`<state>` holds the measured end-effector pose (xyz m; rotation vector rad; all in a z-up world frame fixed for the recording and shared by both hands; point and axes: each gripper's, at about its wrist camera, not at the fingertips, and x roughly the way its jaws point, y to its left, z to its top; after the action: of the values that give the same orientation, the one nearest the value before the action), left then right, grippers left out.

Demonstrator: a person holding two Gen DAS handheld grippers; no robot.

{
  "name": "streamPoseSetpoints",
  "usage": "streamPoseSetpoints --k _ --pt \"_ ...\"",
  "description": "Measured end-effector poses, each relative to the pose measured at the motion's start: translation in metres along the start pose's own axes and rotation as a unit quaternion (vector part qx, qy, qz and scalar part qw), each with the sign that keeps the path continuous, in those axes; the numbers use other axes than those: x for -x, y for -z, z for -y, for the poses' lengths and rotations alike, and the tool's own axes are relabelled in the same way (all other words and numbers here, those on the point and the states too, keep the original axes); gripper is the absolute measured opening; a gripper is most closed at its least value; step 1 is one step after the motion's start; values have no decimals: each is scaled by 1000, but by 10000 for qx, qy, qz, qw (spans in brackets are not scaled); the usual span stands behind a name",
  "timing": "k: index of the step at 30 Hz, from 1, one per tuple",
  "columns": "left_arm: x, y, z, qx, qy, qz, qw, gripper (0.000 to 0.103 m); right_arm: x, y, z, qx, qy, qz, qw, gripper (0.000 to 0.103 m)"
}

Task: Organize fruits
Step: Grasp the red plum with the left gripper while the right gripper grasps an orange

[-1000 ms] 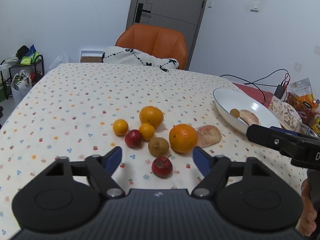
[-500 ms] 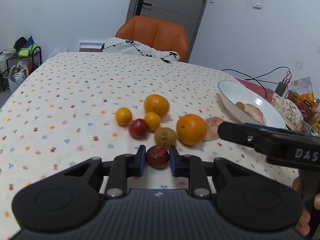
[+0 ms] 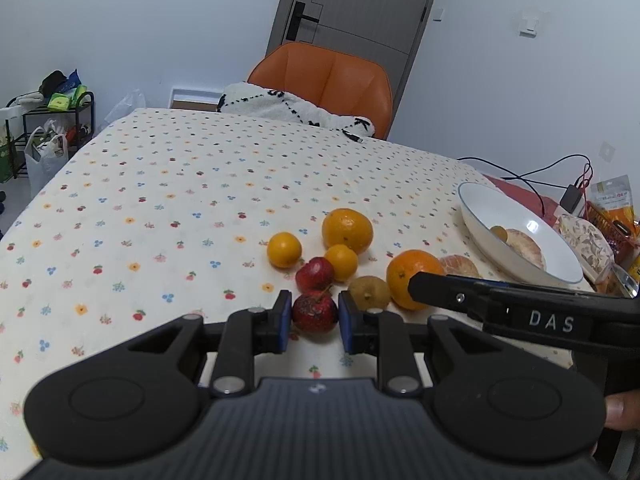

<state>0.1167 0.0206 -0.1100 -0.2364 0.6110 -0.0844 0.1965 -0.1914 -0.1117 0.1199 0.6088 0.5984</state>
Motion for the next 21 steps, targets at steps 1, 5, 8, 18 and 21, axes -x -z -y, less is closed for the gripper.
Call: streamPoseSetpoints --k 1,5,8,18,21 --pt "0 0 -1 15 -2 1 10000 23 0 0 0 -11 -30 11 10000 44" --pt "2 2 -2 26 42 58 10000 23 -2 0 -1 9 -43 4 10000 44" --pt "1 2 0 -31 20 54 10000 23 -4 0 0 -20 -77 5 10000 44" --pt "7 -1 7 8 41 141 9999 23 6 2 5 -128 -152 98 9998 33" --pt "11 -3 12 -31 84 192 9998 23 14 2 7 -138 -88 166 9997 32"
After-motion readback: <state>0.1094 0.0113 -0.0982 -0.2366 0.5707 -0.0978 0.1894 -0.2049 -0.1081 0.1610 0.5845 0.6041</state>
